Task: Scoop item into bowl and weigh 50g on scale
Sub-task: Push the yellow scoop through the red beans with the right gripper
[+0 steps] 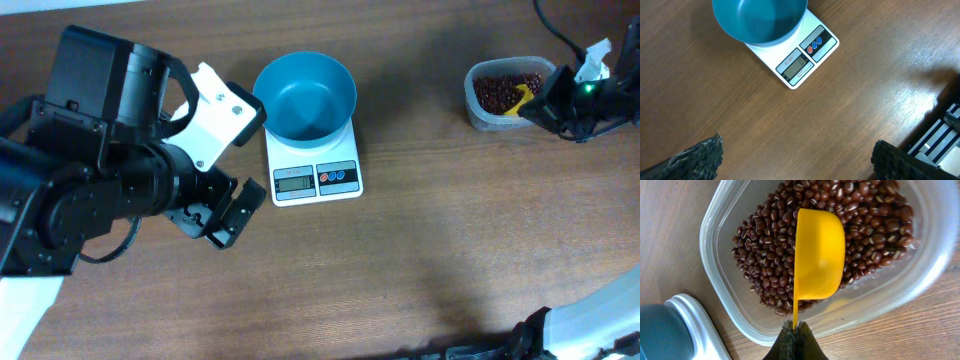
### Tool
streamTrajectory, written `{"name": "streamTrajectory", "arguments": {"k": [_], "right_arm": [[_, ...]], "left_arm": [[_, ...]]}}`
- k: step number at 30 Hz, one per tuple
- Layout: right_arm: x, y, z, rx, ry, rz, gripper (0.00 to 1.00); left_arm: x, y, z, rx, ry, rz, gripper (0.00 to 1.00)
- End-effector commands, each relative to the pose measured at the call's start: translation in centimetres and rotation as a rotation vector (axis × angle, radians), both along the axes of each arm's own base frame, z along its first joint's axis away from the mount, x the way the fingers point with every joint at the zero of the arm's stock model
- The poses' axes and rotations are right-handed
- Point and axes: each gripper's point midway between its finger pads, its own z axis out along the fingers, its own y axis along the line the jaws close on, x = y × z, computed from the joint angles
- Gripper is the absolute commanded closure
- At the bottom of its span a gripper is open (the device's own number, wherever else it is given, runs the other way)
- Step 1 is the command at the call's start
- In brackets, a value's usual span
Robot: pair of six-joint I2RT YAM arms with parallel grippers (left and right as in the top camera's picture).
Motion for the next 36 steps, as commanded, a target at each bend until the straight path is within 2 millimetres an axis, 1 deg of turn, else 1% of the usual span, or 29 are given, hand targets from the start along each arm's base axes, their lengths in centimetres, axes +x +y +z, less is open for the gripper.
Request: {"name": "streamTrajectory", "arguments": {"k": [1, 4, 5, 8, 10, 13, 17, 21, 24, 25, 27, 29, 31, 36], "right_arm": [[-0.6, -0.2, -1.0, 0.022, 0.031, -0.019, 0.96], [-0.7, -0.7, -1.2, -0.009, 0.041, -0.029, 0.96], [-0.7, -0.6, -1.2, -0.002, 0.038, -0.026, 0.96], [-0.4, 0.5, -0.6, 0.067, 0.007, -0.003, 0.96], [0.0, 1.7, 0.2, 0.125, -0.04, 0.042, 0.96], [0.1, 1.9, 0.4, 0.132, -0.059, 0.068, 0.96], [-0.2, 1.3, -0.7, 0.149, -0.033, 0.047, 0.96], [-0.4, 0.7, -1.4, 0.116, -0.008, 0.036, 0.96], [-0.7, -0.8, -2.3, 0.025, 0.031, 0.009, 0.96], [-0.8, -1.0, -2.4, 0.015, 0.038, 0.005, 0.96], [-0.6, -0.6, -2.4, 0.038, 0.027, 0.012, 0.96], [-0.3, 0.4, -2.2, 0.093, -0.007, 0.054, 0.96], [-0.2, 0.9, -2.5, 0.13, -0.008, 0.061, 0.96], [-0.6, 1.2, -4.5, 0.204, 0.073, -0.007, 0.96]], "left_arm": [[0.1, 0.0, -0.3, 0.016, 0.0, -0.013, 0.01], [0.1, 0.0, -0.3, 0.016, 0.0, -0.013, 0.01], [0.1, 0.0, -0.3, 0.016, 0.0, -0.013, 0.01], [0.1, 0.0, -0.3, 0.016, 0.0, -0.013, 0.01], [0.1, 0.0, -0.3, 0.016, 0.0, -0.013, 0.01], [0.1, 0.0, -0.3, 0.016, 0.0, -0.013, 0.01], [0.1, 0.0, -0.3, 0.016, 0.0, -0.013, 0.01], [0.1, 0.0, -0.3, 0.016, 0.0, -0.013, 0.01], [0.1, 0.0, -0.3, 0.016, 0.0, -0.013, 0.01], [0.1, 0.0, -0.3, 0.016, 0.0, -0.013, 0.01], [0.1, 0.0, -0.3, 0.016, 0.0, -0.013, 0.01], [0.1, 0.0, -0.3, 0.016, 0.0, -0.013, 0.01], [0.1, 0.0, -0.3, 0.016, 0.0, -0.013, 0.01], [0.1, 0.0, -0.3, 0.016, 0.0, -0.013, 0.01]]}}
